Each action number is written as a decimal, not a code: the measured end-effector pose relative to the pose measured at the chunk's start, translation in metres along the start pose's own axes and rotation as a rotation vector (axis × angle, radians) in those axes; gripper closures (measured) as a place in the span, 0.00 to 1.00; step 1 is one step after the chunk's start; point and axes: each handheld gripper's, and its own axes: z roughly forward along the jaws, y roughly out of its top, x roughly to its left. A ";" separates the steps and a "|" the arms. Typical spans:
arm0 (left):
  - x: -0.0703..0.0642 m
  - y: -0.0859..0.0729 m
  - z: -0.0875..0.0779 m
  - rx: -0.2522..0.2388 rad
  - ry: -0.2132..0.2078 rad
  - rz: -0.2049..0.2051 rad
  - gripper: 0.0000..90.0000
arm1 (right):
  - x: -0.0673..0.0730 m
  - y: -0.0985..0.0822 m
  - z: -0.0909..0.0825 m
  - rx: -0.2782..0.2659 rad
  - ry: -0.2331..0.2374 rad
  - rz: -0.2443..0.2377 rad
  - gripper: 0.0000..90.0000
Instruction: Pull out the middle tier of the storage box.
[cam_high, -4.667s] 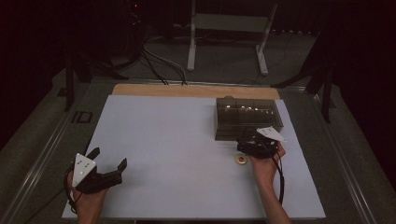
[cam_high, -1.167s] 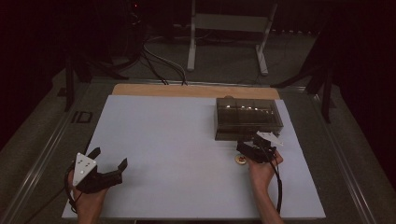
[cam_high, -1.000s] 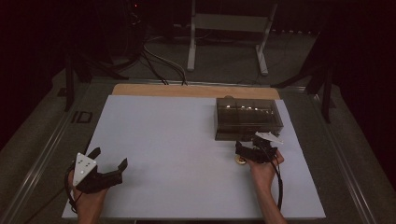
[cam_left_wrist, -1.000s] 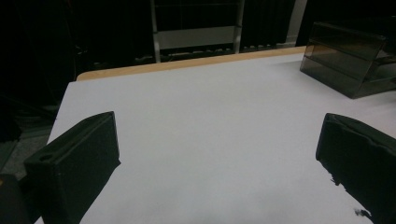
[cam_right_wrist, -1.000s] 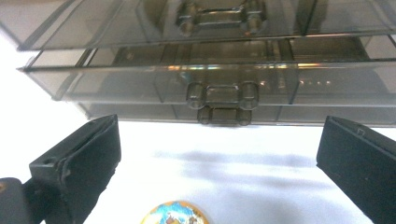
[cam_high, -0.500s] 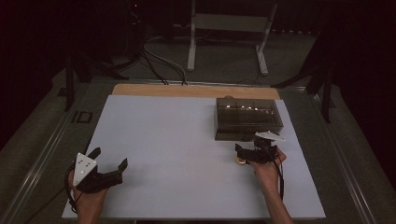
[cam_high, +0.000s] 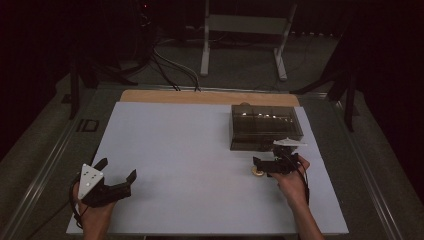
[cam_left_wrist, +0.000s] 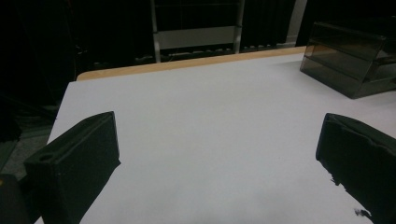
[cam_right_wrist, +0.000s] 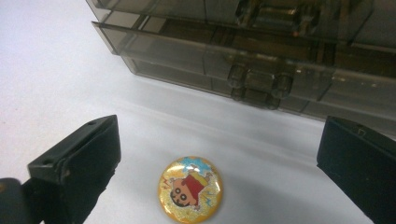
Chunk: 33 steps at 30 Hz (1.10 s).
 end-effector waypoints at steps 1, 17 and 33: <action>0.000 0.000 0.000 0.001 0.000 -0.001 0.01 | -0.001 0.002 -0.001 0.000 0.001 -0.006 0.00; 0.000 0.000 0.000 0.001 0.000 -0.001 0.01 | -0.009 0.031 -0.010 -0.039 0.054 -0.154 0.00; 0.000 0.000 0.000 0.001 -0.001 -0.001 0.01 | -0.012 0.026 0.008 -0.065 0.058 -0.255 0.01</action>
